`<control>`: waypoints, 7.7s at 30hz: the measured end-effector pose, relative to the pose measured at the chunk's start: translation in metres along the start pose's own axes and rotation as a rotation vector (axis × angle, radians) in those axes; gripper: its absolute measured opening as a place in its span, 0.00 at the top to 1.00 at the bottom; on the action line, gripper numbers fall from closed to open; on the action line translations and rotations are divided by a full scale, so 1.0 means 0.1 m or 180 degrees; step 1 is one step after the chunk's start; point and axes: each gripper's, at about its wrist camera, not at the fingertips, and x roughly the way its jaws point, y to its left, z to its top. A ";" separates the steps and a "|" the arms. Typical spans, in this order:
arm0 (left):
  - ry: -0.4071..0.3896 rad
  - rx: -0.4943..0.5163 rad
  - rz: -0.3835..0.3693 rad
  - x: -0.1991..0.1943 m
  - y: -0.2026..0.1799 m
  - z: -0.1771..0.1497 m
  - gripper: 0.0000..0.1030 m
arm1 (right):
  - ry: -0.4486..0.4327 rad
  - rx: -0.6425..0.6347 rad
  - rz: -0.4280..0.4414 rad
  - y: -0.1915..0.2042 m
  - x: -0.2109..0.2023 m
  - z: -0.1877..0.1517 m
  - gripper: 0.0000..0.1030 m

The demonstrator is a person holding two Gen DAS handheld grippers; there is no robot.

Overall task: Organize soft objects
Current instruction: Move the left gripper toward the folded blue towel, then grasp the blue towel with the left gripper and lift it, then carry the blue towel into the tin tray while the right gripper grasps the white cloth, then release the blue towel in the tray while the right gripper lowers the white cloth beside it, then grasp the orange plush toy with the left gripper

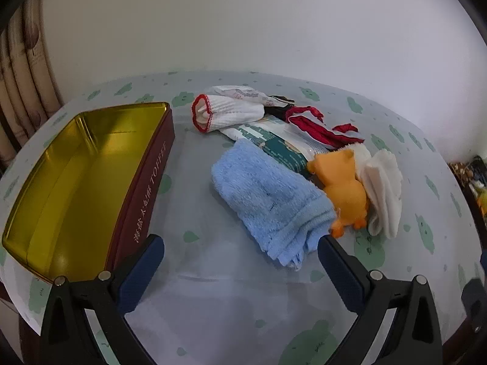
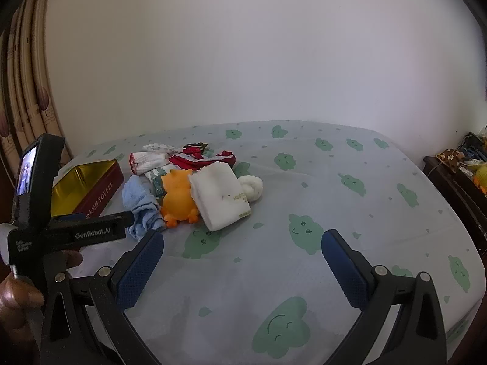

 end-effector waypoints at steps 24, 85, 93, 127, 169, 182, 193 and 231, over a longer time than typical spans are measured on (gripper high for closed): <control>0.0155 -0.0347 -0.0140 0.31 0.02 0.28 0.00 | 0.0338 0.0098 0.0094 -0.06 0.23 -0.09 0.00; -0.0391 0.0114 0.0004 -0.67 0.20 0.31 0.70 | 0.0373 -0.0219 0.0155 0.04 0.47 0.20 0.02; -0.0478 -0.0106 0.0231 -0.86 0.78 0.35 0.70 | 0.0588 -0.0191 0.0228 0.01 0.80 0.22 0.28; -0.0086 -0.0110 0.0526 -0.39 1.30 0.48 0.66 | 0.1020 0.0241 0.1112 -0.40 1.10 0.31 0.71; -0.0508 -0.0426 0.0827 -0.52 1.99 0.76 0.36 | 0.0826 -0.0296 0.2093 0.90 0.72 0.96 0.71; -0.0809 -0.0889 0.1142 -1.13 2.02 -0.13 0.36 | 0.1458 -0.0834 0.2272 2.73 1.77 0.91 0.70; -0.0776 -0.0528 0.1122 -1.06 1.86 -0.15 0.36 | 0.1568 -0.1169 0.1807 3.15 2.17 0.70 0.67; 0.0139 0.0530 -0.0946 -0.08 -0.31 0.25 0.24 | 0.0836 0.0126 -0.0070 -0.82 0.61 -0.17 0.06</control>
